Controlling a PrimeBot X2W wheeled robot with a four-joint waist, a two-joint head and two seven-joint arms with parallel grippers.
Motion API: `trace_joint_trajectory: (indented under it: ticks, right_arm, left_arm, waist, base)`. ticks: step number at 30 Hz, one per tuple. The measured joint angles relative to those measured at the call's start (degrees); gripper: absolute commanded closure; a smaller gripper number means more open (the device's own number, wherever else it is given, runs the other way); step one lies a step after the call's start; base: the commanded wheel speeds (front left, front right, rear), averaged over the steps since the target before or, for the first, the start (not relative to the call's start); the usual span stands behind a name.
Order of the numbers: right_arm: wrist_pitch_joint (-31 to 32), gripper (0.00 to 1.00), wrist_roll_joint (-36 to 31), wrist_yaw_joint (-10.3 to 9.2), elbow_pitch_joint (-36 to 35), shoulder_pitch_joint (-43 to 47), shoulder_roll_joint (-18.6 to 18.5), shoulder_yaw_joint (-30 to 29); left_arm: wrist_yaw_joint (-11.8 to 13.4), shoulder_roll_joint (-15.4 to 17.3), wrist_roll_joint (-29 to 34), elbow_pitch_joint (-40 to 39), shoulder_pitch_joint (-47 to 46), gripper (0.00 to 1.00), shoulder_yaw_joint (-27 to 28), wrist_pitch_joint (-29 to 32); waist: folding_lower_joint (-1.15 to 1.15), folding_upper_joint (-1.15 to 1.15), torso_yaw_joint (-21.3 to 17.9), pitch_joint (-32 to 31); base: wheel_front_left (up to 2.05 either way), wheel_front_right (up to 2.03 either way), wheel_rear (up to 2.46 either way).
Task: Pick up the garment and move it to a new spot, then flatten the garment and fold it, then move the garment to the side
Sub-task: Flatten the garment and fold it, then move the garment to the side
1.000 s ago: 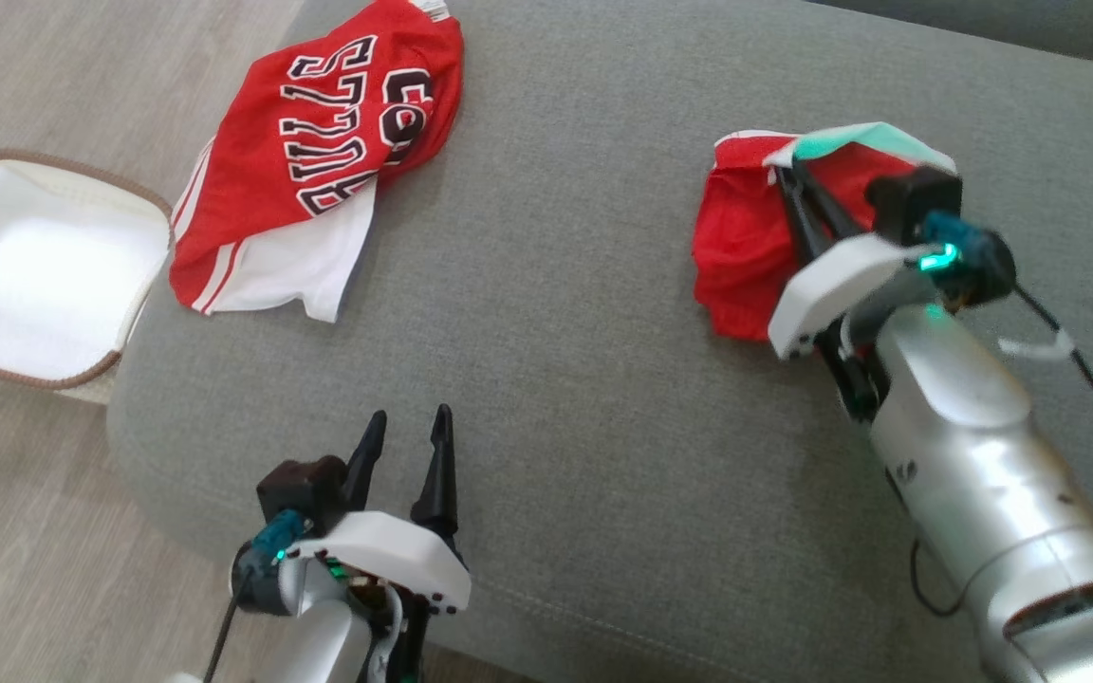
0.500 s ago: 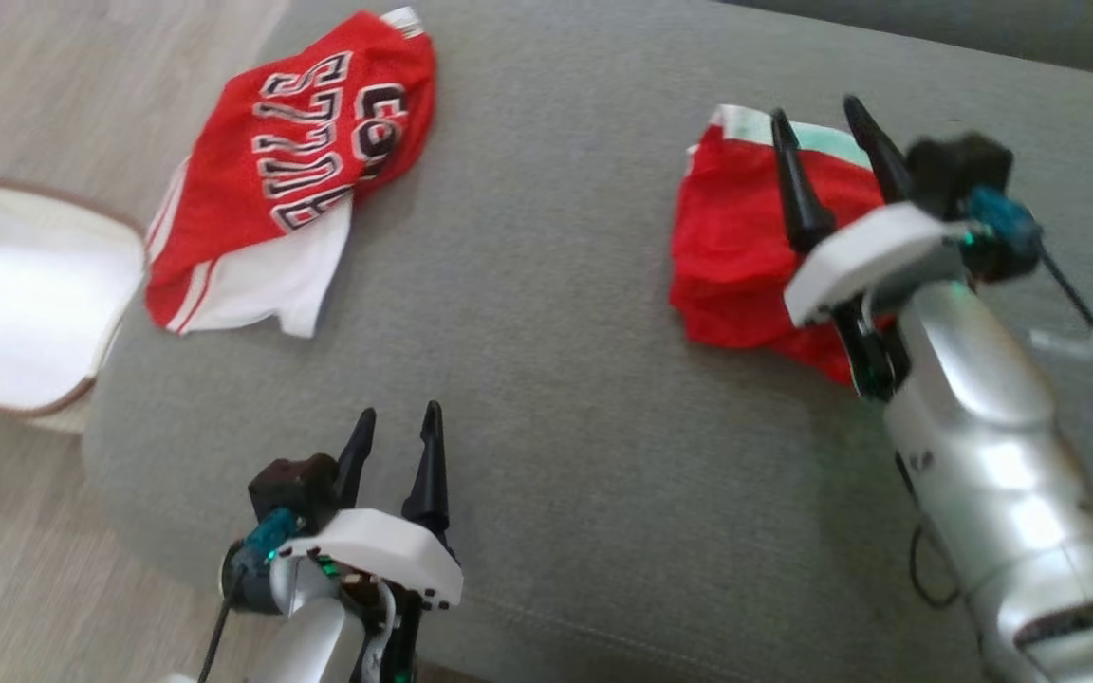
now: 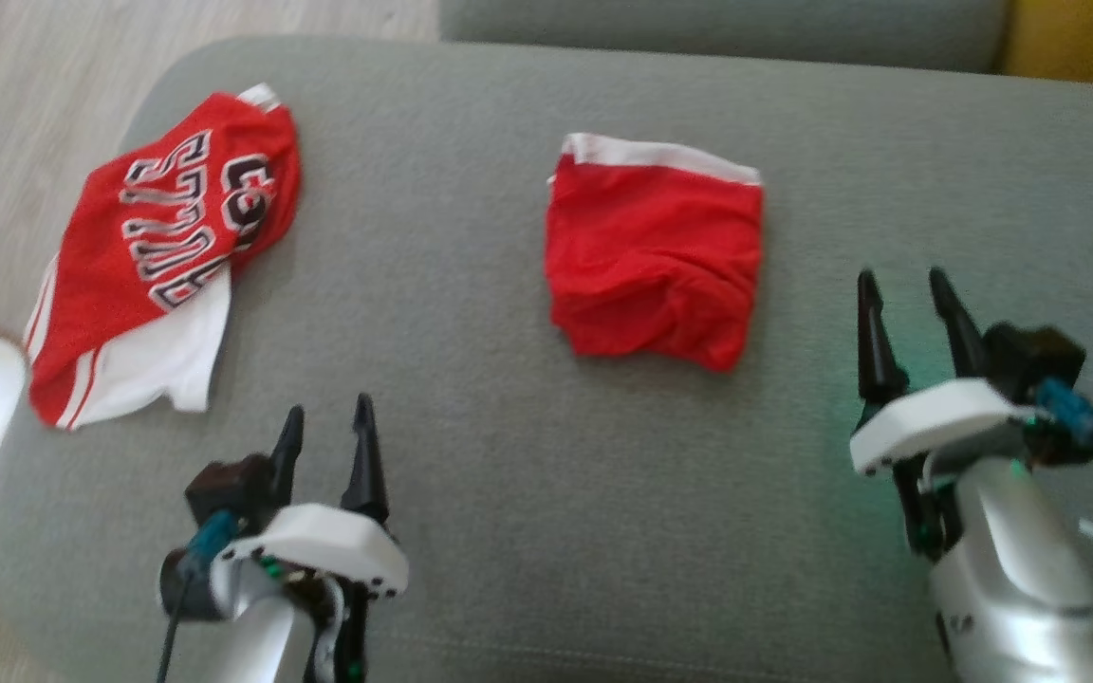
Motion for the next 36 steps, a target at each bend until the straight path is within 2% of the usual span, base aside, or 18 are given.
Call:
trace_joint_trajectory:
  ticks: [11,17,22,28,32,36]
  right_arm:
    - [0.0,0.00,3.1,0.00,-2.0,9.0,0.6,1.5]
    - [0.0,0.00,4.2,0.00,-2.0,10.7,0.7,2.8]
    - [0.0,0.00,5.5,0.00,-0.5,8.8,0.7,5.4]
    - [0.0,0.00,7.1,0.00,4.5,-2.2,0.6,8.7]
    - [0.0,0.00,6.6,0.00,10.5,-10.3,0.6,8.9]
    - [0.3,0.00,6.6,0.00,19.1,-14.7,0.5,9.0]
  left_arm:
    - [-0.1,0.0,3.3,0.9,5.7,0.00,5.4,0.0]
    - [-0.1,0.0,3.6,0.8,6.2,0.00,5.5,0.0]
    - [-0.4,0.1,3.5,0.4,5.8,0.00,3.5,0.0]
    - [-0.6,0.0,2.9,0.3,2.7,0.00,0.7,0.0]
    - [-0.7,0.0,2.6,0.4,1.2,0.00,-0.9,0.0]
    - [-0.9,0.0,2.3,0.6,0.6,0.00,-2.1,0.0]
  waist:
    - [0.00,0.00,-6.4,-4.4]
    - [0.00,0.00,-7.6,-4.9]
    - [0.00,0.00,-5.9,-2.6]
    - [0.00,0.00,-2.5,0.8]
    - [0.00,0.00,0.6,3.0]
    - [0.00,0.00,3.8,4.8]
  base:
    - [0.00,0.00,0.00]
    - [0.00,0.00,0.00]
    - [0.00,0.00,0.00]
    - [0.00,0.00,0.00]
    - [0.00,0.00,0.00]
    - [0.00,0.00,0.00]
